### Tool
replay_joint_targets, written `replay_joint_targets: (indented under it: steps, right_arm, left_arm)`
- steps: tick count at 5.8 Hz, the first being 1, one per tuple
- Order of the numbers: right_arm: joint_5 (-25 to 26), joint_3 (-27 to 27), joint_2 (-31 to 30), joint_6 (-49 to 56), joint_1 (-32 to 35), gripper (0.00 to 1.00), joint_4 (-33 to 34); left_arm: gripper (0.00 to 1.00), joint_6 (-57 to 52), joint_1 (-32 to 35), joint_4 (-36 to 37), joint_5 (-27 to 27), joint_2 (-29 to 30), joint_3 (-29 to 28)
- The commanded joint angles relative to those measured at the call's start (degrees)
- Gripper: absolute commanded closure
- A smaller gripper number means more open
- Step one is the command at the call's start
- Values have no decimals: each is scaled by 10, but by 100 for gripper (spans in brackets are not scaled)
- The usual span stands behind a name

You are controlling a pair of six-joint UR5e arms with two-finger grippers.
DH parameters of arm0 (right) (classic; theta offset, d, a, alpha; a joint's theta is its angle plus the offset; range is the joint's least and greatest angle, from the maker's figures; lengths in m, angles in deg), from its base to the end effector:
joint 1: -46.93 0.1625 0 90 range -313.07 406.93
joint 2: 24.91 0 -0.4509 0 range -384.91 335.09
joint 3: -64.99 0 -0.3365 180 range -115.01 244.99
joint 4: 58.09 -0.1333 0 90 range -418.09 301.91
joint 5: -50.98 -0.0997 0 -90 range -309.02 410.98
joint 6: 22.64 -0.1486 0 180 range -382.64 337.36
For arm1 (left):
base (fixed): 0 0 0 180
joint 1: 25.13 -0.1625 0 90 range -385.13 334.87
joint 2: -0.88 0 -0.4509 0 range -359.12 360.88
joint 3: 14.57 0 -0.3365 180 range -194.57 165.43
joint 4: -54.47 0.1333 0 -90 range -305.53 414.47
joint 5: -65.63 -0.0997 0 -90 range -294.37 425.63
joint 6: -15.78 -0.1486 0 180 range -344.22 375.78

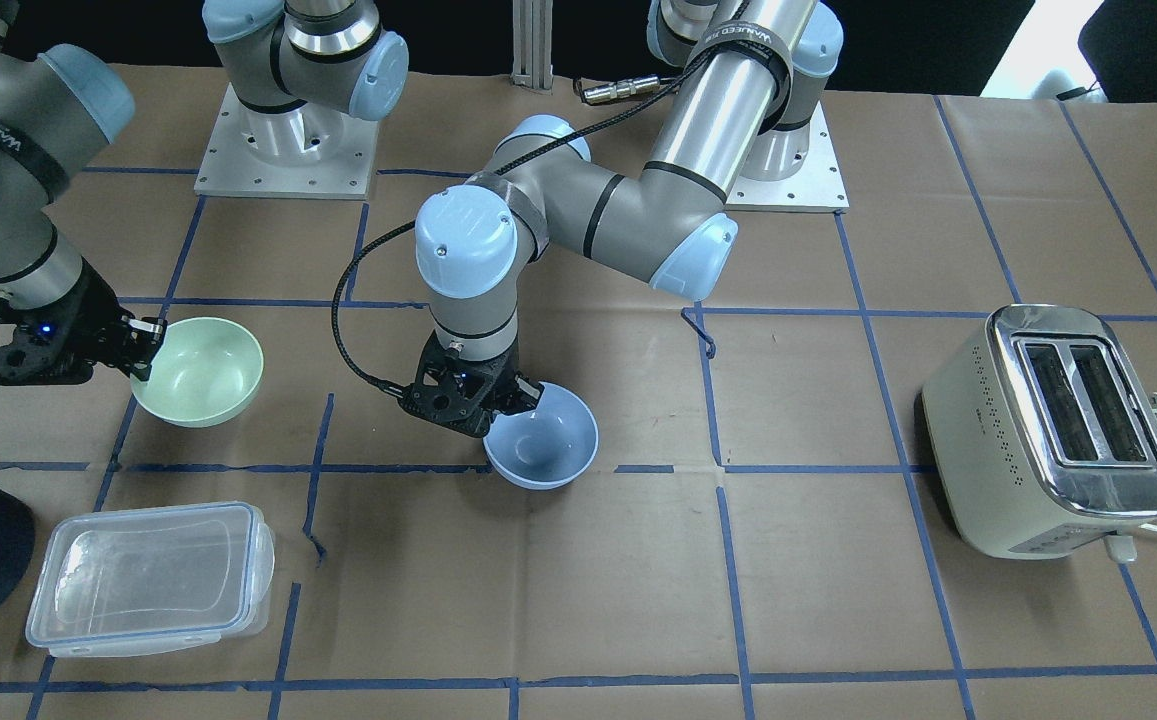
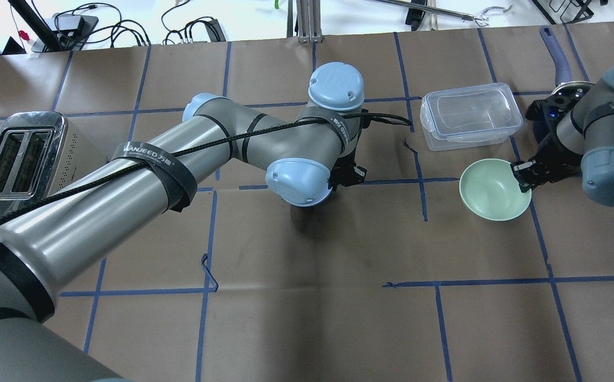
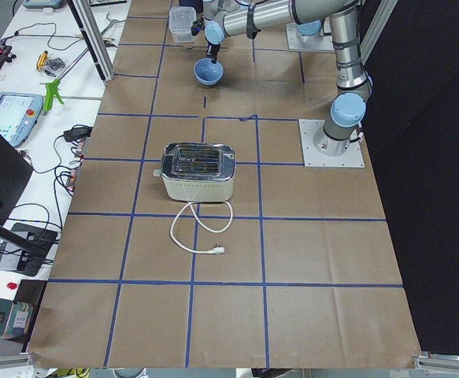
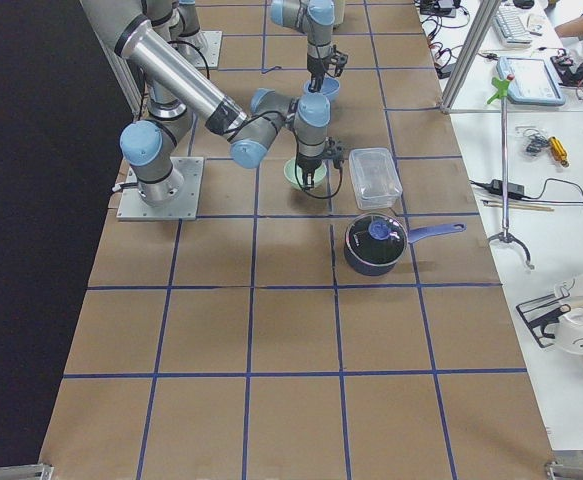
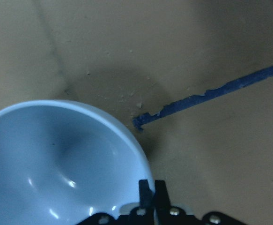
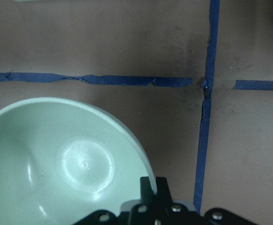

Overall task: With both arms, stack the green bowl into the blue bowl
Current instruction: 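Carry blue bowl to table center with left gripper while right lifts green bowl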

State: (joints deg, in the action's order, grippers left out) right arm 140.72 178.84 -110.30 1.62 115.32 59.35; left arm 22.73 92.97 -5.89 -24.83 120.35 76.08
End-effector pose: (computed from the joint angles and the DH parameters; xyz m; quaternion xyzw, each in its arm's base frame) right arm -0.0335 -0.4483 0.3012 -0.0231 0.9997 0.0073 0.0056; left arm -0.4045 -0.4771 0.2368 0.1835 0.9830 0.0028 0.0051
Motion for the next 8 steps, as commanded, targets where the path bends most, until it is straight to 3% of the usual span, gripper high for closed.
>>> replay_joint_targets:
  steps: [1, 3, 5, 6, 8]
  right_arm:
    - [-23, -97, -25, 0, 3, 95, -140]
    - [-57, -157, -35, 0, 4, 95, -220]
    - [-60, -159, -35, -30, 8, 95, -222]
    - [-60, -160, -29, -53, 38, 95, -212]
    - [-63, -161, -18, -204, 141, 95, -173]
  left_arm:
    - [3, -8, 6, 2, 4, 5, 2]
    - [2, -9, -3, -5, 0, -12, -6]
    - [2, -9, -58, -108, 4, -109, -6]
    - [2, -11, -96, -175, 4, -168, -6]
    - [2, -59, -189, -297, 3, -278, -7]
